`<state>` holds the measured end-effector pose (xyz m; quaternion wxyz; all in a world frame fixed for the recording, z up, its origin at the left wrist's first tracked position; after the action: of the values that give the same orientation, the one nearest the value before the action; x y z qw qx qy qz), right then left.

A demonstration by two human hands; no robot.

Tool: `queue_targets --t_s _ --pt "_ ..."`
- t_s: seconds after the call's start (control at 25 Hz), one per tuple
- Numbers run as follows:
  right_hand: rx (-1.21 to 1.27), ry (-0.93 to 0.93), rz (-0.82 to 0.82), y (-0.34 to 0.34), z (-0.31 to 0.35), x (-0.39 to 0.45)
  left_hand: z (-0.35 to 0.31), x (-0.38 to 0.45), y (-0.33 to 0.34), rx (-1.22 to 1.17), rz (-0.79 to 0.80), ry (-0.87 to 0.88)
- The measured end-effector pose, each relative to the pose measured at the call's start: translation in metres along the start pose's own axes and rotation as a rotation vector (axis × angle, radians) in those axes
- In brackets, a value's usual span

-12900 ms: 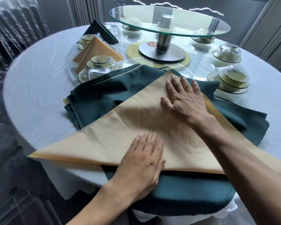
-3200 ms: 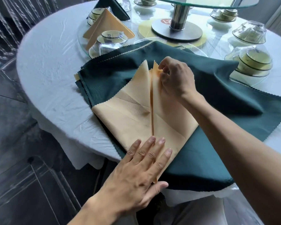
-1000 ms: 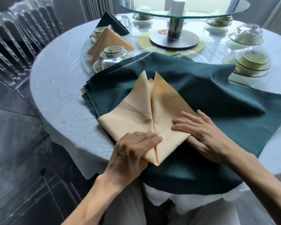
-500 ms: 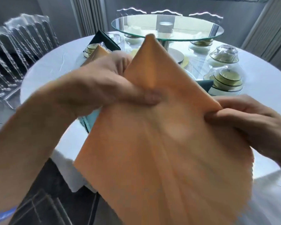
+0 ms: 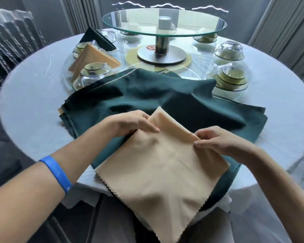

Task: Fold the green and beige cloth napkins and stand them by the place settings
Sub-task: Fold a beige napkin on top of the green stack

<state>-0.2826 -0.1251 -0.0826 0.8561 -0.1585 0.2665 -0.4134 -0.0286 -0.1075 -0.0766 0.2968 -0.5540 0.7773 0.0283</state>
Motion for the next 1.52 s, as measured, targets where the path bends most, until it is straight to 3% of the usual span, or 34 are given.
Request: queue_targets --t_s 0.12,0.2,0.4,0.48,0.64,0.84,1.04,1.2,1.36,1.52 --pt "0.029 0.045 0.117 -0.001 -0.001 -0.003 0.019 -0.02 -0.014 0.124 0.104 0.032" --pt "-0.018 0.023 0.113 0.0 0.0 -0.001 0.031 -0.027 -0.017 0.096 0.122 0.065" --pt "0.06 -0.052 -0.196 -0.014 0.005 0.018 0.015 -0.005 -0.028 -0.011 -0.145 0.239" --pt "0.025 -0.06 -0.25 -0.022 0.007 0.015 0.016 -0.007 -0.035 0.074 -0.076 0.156" --pt "-0.107 -0.006 -0.083 -0.03 -0.003 0.003 0.038 -0.027 -0.043 0.202 0.093 0.06" --pt "-0.14 0.03 -0.08 -0.03 -0.008 0.007 0.042 -0.028 -0.044 0.095 -0.005 0.173" --pt "-0.165 0.017 -0.224 -0.024 0.007 0.025 0.029 -0.021 -0.037 0.125 -0.053 0.19" --pt "0.011 -0.079 -0.356 -0.006 0.026 0.029 0.01 -0.015 -0.028 0.214 -0.202 0.249" --pt "0.188 -0.246 -0.385 -0.001 0.034 -0.013 0.001 -0.042 -0.022 0.263 -0.303 0.461" --pt "0.221 -0.404 -0.296 0.014 0.019 -0.062 0.011 -0.093 0.003 0.424 -0.359 0.772"
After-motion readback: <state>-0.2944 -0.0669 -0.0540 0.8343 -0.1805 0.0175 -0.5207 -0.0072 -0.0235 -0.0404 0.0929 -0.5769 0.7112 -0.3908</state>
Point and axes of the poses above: each hand's wrist, its own x-axis towards the middle knuckle, its own y-axis out of the palm, z = x × y, the point moved 4 cm from there along x, towards the middle knuckle, and after that the axes turned 1 degree about -y, right-handed, at the moved point
